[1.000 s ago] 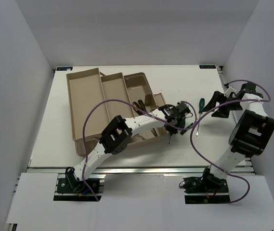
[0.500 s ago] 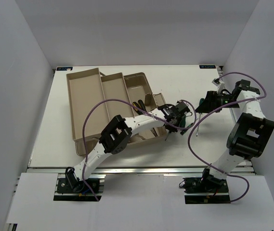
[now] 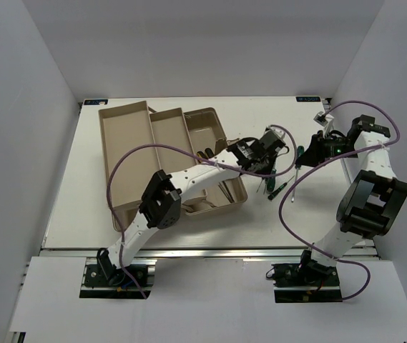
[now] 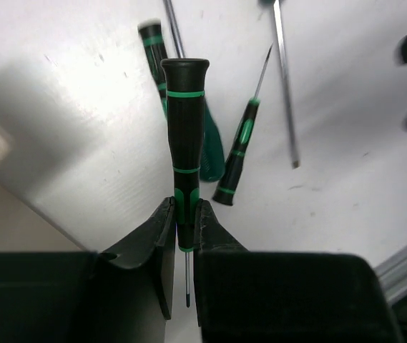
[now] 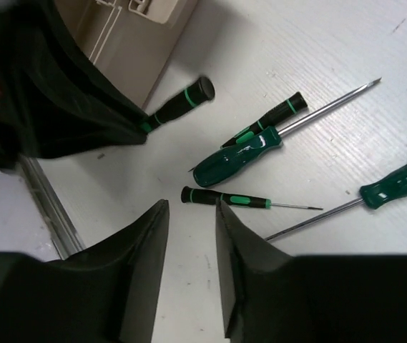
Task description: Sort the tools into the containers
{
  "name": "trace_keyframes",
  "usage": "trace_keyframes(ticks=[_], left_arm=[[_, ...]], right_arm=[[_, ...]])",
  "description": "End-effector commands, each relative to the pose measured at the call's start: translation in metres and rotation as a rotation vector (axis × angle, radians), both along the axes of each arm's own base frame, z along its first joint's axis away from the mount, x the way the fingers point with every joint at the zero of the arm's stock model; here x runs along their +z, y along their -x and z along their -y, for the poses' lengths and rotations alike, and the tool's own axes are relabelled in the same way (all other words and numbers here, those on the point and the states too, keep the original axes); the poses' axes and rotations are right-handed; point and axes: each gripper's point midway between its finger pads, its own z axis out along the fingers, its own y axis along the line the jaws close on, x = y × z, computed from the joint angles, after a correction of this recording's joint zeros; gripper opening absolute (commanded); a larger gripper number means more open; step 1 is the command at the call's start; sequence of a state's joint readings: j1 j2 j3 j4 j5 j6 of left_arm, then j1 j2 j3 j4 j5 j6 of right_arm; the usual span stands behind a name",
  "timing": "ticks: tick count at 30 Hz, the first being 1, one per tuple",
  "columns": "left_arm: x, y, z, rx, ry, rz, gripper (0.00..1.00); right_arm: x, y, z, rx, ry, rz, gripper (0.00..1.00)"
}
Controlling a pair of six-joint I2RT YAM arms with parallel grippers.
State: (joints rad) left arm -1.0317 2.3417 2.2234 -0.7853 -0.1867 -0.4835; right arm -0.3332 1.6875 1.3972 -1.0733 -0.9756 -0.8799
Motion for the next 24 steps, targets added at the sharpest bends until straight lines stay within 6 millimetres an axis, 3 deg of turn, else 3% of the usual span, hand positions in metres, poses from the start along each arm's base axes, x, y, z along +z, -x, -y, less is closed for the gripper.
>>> trace_keyframes(ticks=[1,5,6,7,9,10,11,12,14,17,18,21,22,24], left_arm=[[0.103,-0.022,-0.008,0.069,0.193,0.097,0.0],[0.149,-0.045,-0.041,0.161,0.262,0.14,0.0],[0.158,-0.06,-0.059,0.211,0.264,0.154,0.0],[0.18,-0.063,-0.076,0.241,0.287,0.178,0.0],[0.187,-0.08,-0.117,0.33,0.257,0.19,0.0],[0.206,-0.078,-0.136,0.354,0.269,0.214,0.0],[0.207,-0.08,-0.151,0.381,0.248,0.22,0.0],[0.199,-0.085,-0.172,0.415,0.209,0.217,0.0],[0.207,-0.081,-0.202,0.462,0.177,0.226,0.0],[0.204,-0.075,-0.241,0.524,0.085,0.235,0.0],[0.2,-0.072,-0.248,0.535,0.058,0.229,0.0],[0.17,-0.058,-0.27,0.561,-0.054,0.17,0.0],[0.147,-0.052,-0.273,0.556,-0.095,0.135,0.0],[0.133,-0.044,-0.277,0.553,-0.102,0.11,0.0]], right_arm=[[0.031,0.0,-0.003,0.099,0.04,0.191,0.4],[0.038,0.007,-0.009,0.184,0.087,0.297,0.48],[0.035,0.008,-0.011,0.198,0.105,0.302,0.48],[0.029,0.01,-0.017,0.23,0.143,0.299,0.48],[0.023,0.011,-0.029,0.276,0.188,0.325,0.49],[0.018,0.011,-0.031,0.287,0.222,0.324,0.49],[0.018,0.012,-0.035,0.288,0.235,0.325,0.5],[0.017,0.01,-0.044,0.316,0.253,0.352,0.52],[0.009,0.012,-0.047,0.32,0.295,0.349,0.57],[0.004,0.007,-0.053,0.35,0.358,0.418,0.77],[0.003,0.006,-0.056,0.373,0.374,0.449,0.8],[0.0,0.001,-0.059,0.46,0.453,0.569,0.86],[-0.001,-0.002,-0.059,0.48,0.479,0.604,0.87],[-0.006,-0.004,-0.059,0.59,0.53,0.712,0.89]])
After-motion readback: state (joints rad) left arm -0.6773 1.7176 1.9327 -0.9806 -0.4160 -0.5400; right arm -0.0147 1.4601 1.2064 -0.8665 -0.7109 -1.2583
